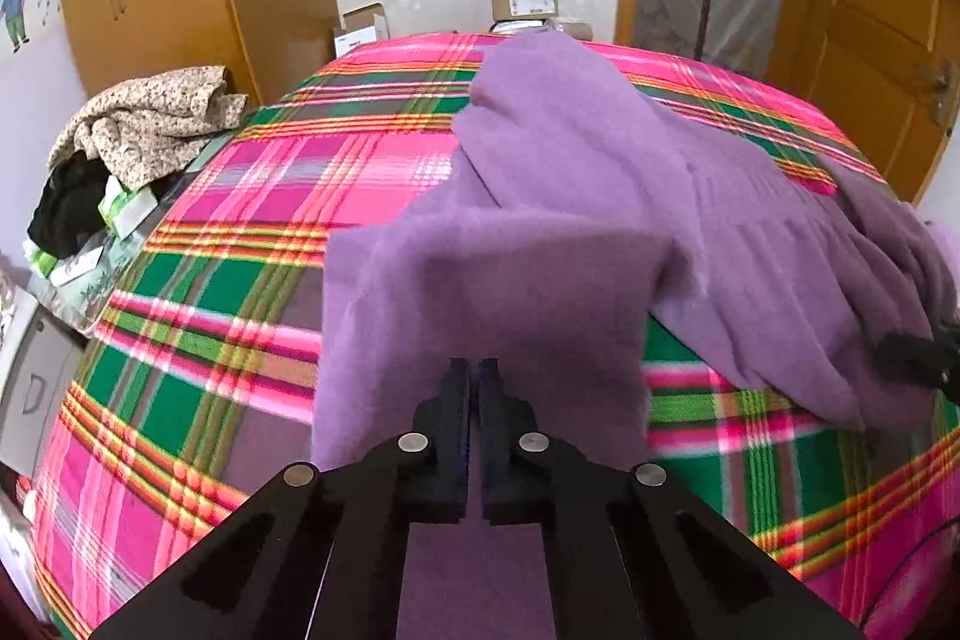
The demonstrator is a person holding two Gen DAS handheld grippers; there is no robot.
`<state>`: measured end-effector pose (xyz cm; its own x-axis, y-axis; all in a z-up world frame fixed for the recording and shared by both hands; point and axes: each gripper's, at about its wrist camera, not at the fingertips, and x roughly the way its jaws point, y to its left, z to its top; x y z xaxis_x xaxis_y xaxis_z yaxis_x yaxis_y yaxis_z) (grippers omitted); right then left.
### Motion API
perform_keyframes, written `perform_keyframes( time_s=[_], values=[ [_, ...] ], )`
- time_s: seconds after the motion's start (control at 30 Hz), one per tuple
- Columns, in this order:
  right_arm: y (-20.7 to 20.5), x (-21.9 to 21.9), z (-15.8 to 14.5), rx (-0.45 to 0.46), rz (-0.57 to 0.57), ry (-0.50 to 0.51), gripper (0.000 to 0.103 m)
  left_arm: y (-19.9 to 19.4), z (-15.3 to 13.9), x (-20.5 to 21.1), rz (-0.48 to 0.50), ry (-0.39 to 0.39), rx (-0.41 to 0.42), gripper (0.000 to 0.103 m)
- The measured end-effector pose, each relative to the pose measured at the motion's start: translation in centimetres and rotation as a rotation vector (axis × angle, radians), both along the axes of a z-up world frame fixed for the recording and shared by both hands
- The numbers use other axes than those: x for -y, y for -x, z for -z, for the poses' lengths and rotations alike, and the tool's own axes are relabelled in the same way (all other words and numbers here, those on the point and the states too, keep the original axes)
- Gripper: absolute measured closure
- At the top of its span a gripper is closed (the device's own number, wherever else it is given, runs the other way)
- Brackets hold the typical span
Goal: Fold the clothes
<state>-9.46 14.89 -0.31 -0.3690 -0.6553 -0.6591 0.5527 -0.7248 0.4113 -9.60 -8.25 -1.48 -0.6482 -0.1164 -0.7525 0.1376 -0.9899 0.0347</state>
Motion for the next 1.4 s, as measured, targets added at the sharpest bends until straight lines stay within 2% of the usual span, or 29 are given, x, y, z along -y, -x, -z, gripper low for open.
perform_keyframes(
  time_s=[0.07, 0.27, 0.33, 0.4, 0.5, 0.73, 0.77, 0.8, 0.97, 1.17, 1.23, 1.3, 1.4],
  values=[
    [-0.1, -0.1, 0.1, 0.002, 0.000, 0.003, 0.090, 0.4, -0.4, 0.8, -0.020, 0.007, -0.013, 0.103],
    [-0.1, -0.3, 0.4, 0.016, 0.005, 0.011, 0.090, -0.6, -2.8, 1.8, 0.029, -0.076, -0.082, 0.101],
    [0.0, -0.3, 0.5, 0.018, 0.008, 0.012, 0.090, -1.1, -3.2, 1.2, 0.066, -0.094, -0.091, 0.090],
    [0.0, -0.2, 0.6, 0.020, 0.009, 0.012, 0.090, -1.6, -3.3, 0.2, 0.110, -0.103, -0.090, 0.066],
    [0.0, -0.3, 0.7, 0.021, 0.010, 0.012, 0.089, -1.2, -2.9, -0.3, 0.106, -0.077, -0.076, 0.057],
    [-0.1, -0.3, 0.8, 0.025, 0.015, 0.017, 0.089, -0.1, -1.8, -1.3, 0.097, -0.018, -0.044, 0.060],
    [-0.1, -0.3, 0.8, 0.025, 0.015, 0.018, 0.089, 0.1, -1.6, -1.4, 0.096, -0.009, -0.039, 0.081],
    [-0.2, -0.3, 0.8, 0.024, 0.015, 0.019, 0.089, 0.2, -1.5, -1.6, 0.094, -0.001, -0.035, 0.098],
    [-0.3, -0.5, 0.8, 0.019, 0.009, 0.029, 0.089, 1.6, -1.8, 0.1, 0.033, 0.034, -0.048, 0.099],
    [-1.2, -0.6, 0.4, -0.002, -0.038, 0.052, 0.090, 5.1, -5.0, 3.9, -0.077, 0.115, -0.139, 0.099],
    [-1.8, -0.5, 0.3, -0.004, -0.064, 0.056, 0.091, 6.6, -5.8, 5.8, -0.129, 0.129, -0.141, 0.099],
    [-2.6, -0.3, 0.3, -0.006, -0.092, 0.053, 0.091, 7.2, -6.1, 7.2, -0.147, 0.125, -0.115, 0.098],
    [-3.3, 0.0, 0.5, -0.002, -0.118, 0.041, 0.090, 6.1, -6.4, 7.7, -0.104, 0.085, -0.108, 0.094]
  ],
)
